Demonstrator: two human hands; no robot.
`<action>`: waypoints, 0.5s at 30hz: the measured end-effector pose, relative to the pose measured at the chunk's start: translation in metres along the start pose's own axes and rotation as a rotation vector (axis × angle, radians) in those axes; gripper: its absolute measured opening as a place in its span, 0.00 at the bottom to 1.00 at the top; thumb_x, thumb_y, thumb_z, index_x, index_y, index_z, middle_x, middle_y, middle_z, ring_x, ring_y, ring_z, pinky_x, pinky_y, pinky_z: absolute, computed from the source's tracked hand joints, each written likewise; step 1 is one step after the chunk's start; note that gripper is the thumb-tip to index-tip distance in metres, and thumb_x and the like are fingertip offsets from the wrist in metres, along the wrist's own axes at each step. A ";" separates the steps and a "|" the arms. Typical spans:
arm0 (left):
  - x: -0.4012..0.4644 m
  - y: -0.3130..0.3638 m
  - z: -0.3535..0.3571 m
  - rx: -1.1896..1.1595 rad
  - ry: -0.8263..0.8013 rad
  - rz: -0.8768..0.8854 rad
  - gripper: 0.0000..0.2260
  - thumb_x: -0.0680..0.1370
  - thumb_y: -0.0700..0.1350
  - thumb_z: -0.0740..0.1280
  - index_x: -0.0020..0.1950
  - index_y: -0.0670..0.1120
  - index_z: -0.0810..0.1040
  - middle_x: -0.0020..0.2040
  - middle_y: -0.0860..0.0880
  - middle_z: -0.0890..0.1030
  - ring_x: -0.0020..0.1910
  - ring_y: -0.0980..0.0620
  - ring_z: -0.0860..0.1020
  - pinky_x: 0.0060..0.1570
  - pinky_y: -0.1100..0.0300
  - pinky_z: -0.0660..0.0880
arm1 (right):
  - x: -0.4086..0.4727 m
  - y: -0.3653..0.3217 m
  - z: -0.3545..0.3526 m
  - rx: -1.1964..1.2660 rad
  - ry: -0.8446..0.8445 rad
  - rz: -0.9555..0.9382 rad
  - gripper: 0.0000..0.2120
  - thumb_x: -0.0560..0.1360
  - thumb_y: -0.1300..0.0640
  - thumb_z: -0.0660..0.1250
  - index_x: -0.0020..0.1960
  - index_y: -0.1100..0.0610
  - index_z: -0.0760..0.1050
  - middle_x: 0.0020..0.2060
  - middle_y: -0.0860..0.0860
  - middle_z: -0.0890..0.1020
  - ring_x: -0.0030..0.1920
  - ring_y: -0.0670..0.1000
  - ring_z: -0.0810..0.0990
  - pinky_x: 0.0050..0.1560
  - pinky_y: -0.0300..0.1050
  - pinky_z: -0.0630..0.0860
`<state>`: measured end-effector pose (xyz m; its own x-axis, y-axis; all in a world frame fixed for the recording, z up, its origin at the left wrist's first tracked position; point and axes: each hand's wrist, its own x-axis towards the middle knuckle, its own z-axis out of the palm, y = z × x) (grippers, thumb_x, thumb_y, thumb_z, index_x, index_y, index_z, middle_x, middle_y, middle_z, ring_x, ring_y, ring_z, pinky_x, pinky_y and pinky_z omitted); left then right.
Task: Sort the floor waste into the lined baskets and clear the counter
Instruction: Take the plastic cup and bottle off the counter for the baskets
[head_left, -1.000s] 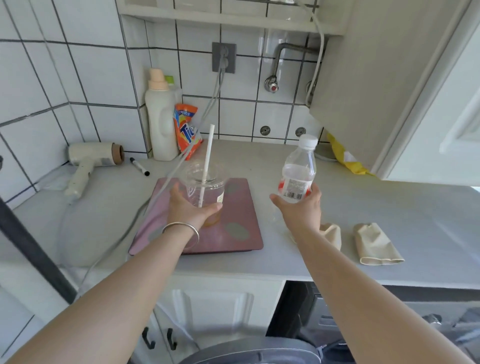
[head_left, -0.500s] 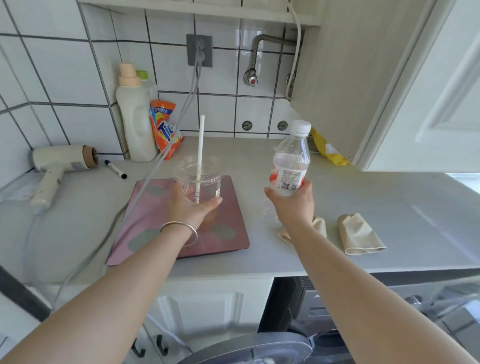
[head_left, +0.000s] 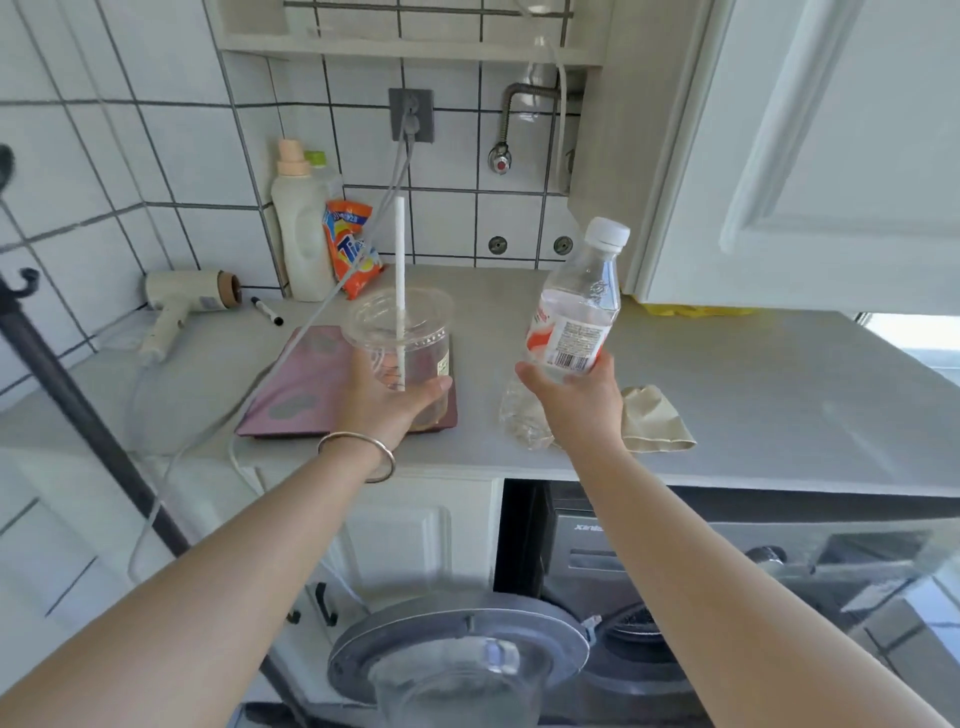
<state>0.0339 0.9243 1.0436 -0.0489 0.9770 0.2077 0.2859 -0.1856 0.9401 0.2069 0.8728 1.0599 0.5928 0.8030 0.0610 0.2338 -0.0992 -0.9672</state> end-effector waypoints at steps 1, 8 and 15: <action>-0.010 0.000 -0.004 0.005 0.017 0.001 0.30 0.64 0.47 0.78 0.61 0.49 0.67 0.59 0.51 0.76 0.58 0.52 0.74 0.59 0.58 0.70 | -0.010 0.002 -0.006 0.010 -0.020 -0.004 0.25 0.66 0.49 0.74 0.58 0.53 0.66 0.49 0.47 0.76 0.48 0.49 0.75 0.46 0.43 0.68; -0.084 -0.003 -0.025 0.050 0.024 -0.049 0.37 0.58 0.58 0.77 0.62 0.49 0.68 0.58 0.51 0.78 0.57 0.50 0.77 0.55 0.57 0.72 | -0.077 0.031 -0.032 0.055 -0.110 0.034 0.23 0.65 0.51 0.74 0.56 0.51 0.68 0.45 0.46 0.80 0.42 0.45 0.79 0.34 0.35 0.68; -0.141 -0.021 -0.051 0.058 -0.066 -0.070 0.36 0.63 0.53 0.78 0.64 0.47 0.66 0.62 0.47 0.77 0.59 0.48 0.76 0.60 0.56 0.72 | -0.155 0.055 -0.035 -0.026 -0.111 0.077 0.24 0.67 0.51 0.74 0.57 0.52 0.66 0.46 0.46 0.78 0.45 0.47 0.77 0.44 0.41 0.71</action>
<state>-0.0143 0.7847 1.0083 -0.0076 0.9925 0.1223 0.3393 -0.1125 0.9339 0.1545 0.7221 1.0061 0.5211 0.8525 -0.0420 0.2116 -0.1767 -0.9613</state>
